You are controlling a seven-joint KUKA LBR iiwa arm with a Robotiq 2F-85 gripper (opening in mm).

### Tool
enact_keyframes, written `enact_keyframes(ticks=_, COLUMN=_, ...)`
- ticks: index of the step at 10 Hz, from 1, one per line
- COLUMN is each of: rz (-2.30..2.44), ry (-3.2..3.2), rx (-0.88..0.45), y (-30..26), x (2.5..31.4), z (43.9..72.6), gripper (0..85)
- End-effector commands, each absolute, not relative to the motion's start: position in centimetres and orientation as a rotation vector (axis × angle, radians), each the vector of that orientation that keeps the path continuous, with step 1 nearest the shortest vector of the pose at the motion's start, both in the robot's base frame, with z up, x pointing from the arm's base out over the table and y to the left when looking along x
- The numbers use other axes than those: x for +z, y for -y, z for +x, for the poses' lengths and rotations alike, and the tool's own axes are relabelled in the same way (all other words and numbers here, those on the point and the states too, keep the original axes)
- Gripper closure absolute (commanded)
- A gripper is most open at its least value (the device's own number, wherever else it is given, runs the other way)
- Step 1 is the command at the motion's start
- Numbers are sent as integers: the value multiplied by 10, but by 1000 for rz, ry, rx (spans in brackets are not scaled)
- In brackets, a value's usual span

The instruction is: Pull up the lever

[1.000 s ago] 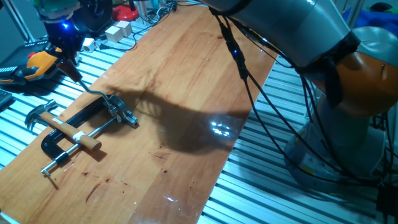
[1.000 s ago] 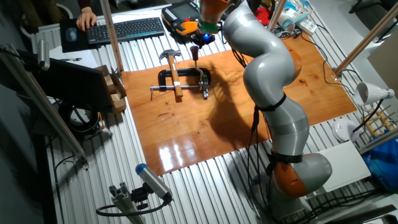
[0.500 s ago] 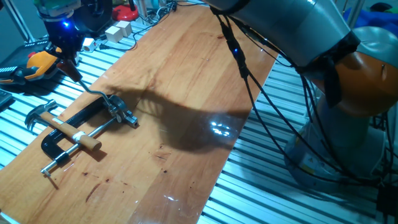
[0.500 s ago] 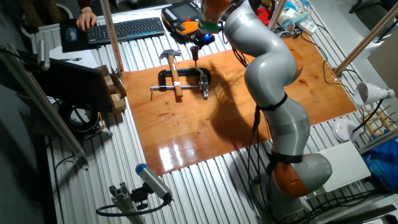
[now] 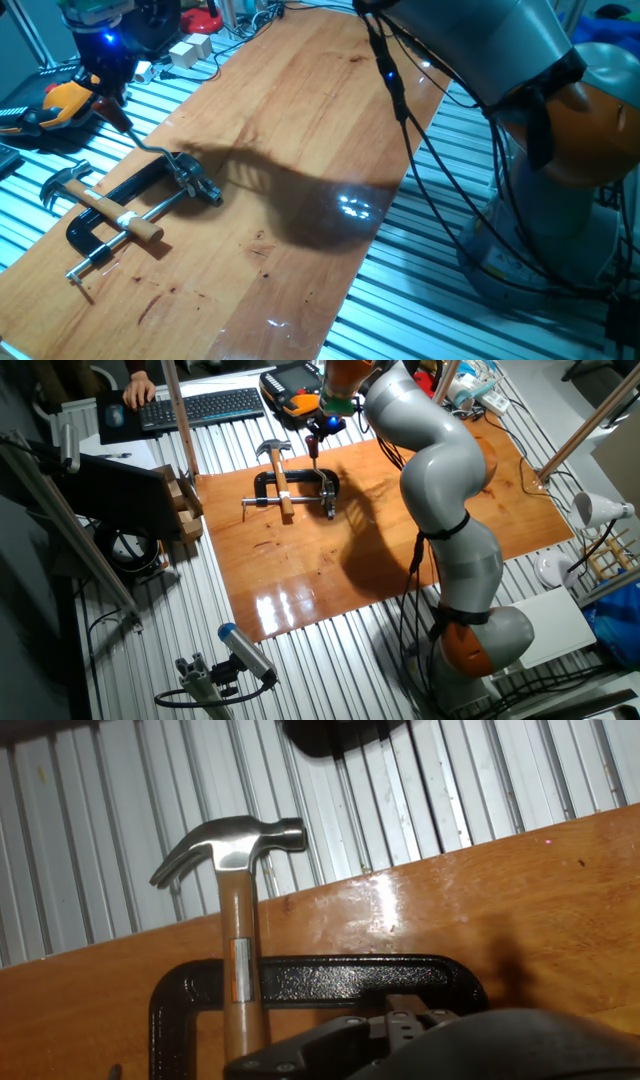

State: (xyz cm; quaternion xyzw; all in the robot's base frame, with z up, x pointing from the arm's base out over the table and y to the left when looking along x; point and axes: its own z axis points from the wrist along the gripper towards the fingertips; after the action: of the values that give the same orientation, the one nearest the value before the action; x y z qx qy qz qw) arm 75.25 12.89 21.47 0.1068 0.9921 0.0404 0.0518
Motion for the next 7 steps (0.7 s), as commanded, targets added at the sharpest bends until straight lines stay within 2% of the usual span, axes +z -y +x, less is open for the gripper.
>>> enact_keyframes(ticks=1, rz=326, ry=-3019, rx=122, y=-130, x=213, z=751, gripper=850)
enact_keyframes(ticks=7, rz=316, ry=-3020, rx=127, y=-131, x=222, z=731, gripper=850)
